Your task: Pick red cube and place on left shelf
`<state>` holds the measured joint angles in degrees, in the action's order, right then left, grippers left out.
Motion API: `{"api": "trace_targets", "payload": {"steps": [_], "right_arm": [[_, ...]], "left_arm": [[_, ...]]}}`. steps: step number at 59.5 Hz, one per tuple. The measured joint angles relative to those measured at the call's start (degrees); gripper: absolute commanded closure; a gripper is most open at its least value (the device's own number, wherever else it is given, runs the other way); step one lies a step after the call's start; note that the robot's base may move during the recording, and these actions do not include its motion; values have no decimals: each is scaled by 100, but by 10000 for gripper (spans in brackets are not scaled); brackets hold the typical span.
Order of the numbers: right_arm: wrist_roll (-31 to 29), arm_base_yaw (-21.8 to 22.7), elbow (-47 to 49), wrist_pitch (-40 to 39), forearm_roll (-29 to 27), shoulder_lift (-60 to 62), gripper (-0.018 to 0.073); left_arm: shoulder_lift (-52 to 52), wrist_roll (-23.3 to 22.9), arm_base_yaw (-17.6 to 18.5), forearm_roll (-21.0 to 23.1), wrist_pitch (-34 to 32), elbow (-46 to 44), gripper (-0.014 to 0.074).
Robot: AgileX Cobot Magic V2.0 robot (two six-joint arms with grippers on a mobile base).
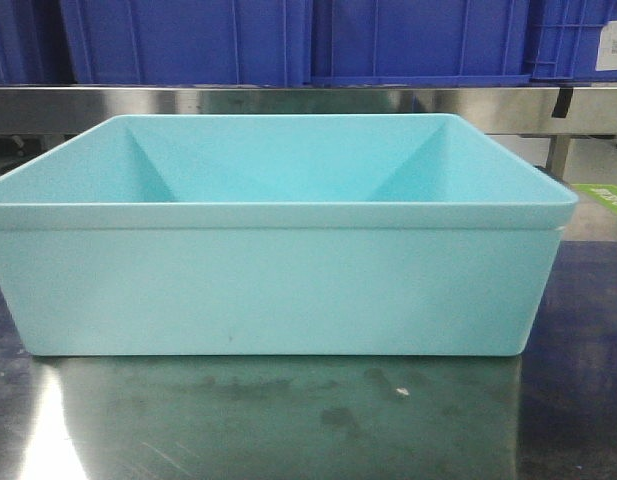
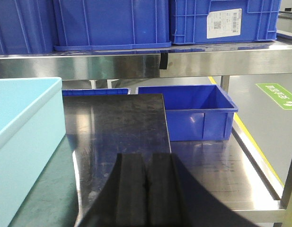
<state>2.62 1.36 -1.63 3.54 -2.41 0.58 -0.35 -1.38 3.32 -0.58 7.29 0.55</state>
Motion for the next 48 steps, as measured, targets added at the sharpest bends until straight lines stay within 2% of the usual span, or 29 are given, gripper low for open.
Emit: {"api": "trace_targets", "payload": {"steps": [48], "right_arm": [[0, 0, 0, 0, 0, 0, 509]], "left_arm": [[0, 0, 0, 0, 0, 0, 495]]}}
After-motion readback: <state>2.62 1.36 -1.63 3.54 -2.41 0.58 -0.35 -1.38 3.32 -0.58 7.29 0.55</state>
